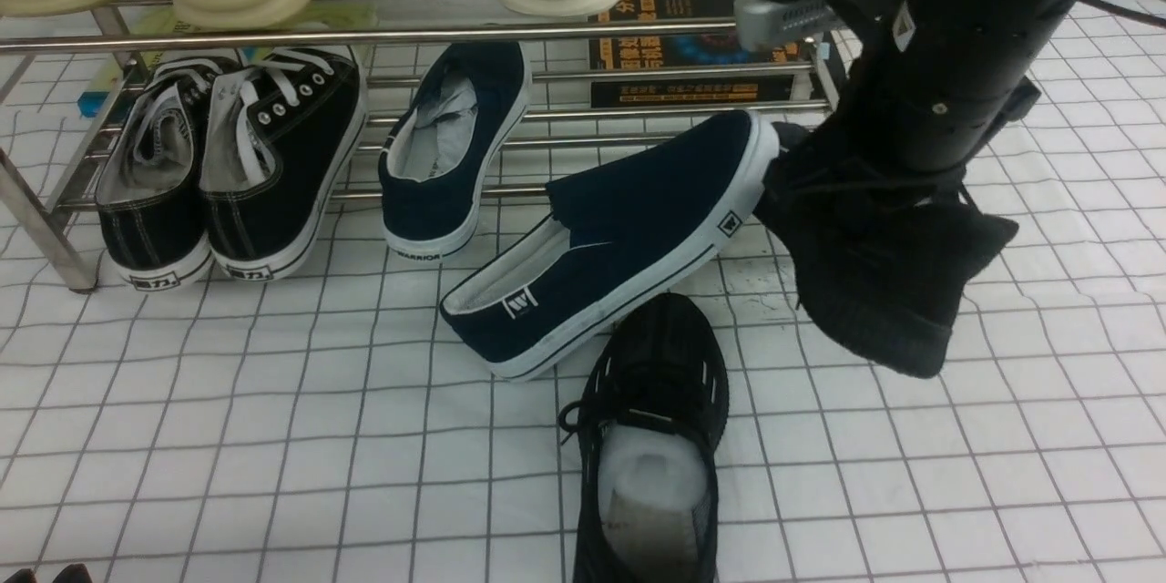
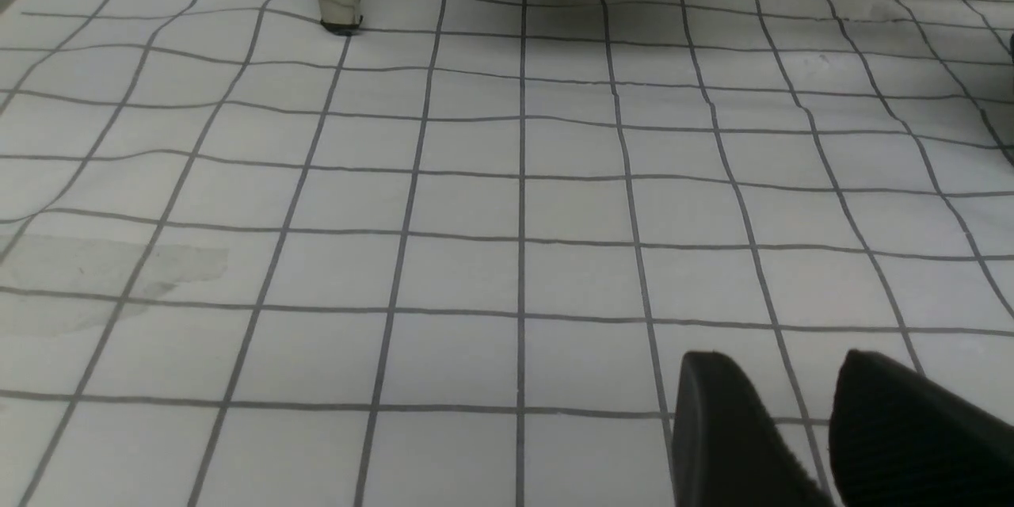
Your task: Take the shoes off the shelf with your hand from the white checkered tablecloth.
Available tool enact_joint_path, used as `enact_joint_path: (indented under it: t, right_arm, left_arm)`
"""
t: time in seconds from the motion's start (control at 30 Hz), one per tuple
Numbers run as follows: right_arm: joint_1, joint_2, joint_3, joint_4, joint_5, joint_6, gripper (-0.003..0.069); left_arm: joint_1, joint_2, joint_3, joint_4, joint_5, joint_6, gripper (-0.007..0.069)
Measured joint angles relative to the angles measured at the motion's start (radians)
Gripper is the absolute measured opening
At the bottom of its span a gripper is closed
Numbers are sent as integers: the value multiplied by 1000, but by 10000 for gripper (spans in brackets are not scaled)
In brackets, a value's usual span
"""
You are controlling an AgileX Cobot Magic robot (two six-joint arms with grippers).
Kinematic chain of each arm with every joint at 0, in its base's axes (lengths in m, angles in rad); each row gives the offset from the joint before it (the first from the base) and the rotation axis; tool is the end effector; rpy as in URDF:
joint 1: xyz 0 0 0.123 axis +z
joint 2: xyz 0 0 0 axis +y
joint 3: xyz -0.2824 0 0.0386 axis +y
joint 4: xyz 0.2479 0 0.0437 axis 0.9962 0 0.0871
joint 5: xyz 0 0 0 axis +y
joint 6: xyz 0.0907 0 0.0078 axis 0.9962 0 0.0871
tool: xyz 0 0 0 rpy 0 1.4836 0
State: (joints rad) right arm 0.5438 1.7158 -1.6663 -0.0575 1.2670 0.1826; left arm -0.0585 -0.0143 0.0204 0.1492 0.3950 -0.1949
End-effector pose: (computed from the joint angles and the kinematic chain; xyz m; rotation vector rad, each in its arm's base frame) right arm 0.3099 0.1815 0.3426 -0.5137 2.7530 0.0958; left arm 0.0520 0.0022 0.1719 -0.0379 1.8799 -0.0255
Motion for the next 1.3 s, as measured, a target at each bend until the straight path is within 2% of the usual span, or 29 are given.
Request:
enact_joint_path:
  t: [0.23,0.43,0.63,0.73,1.03,1.3]
  right_arm:
    - [0,-72,5,-85,0,0,8]
    - [0,-157,16,-91,-3,0,10]
    - [0,-237,134,-89,0,12,11]
    - [0,-273,192,-68,0,33,12]
    - [0,-342,431,119,-7,68,13]
    - [0,-317,511,135,-33,85,13]
  left_arm:
    - [0,0,0,0,0,0,242]
    - [0,0,0,1,0,0,242]
    - [0,0,0,1,0,0,240]
    - [0,0,0,2,0,0,240]
    - [0,0,0,2,0,0,240]
    - [0,0,0,2,0,0,240]
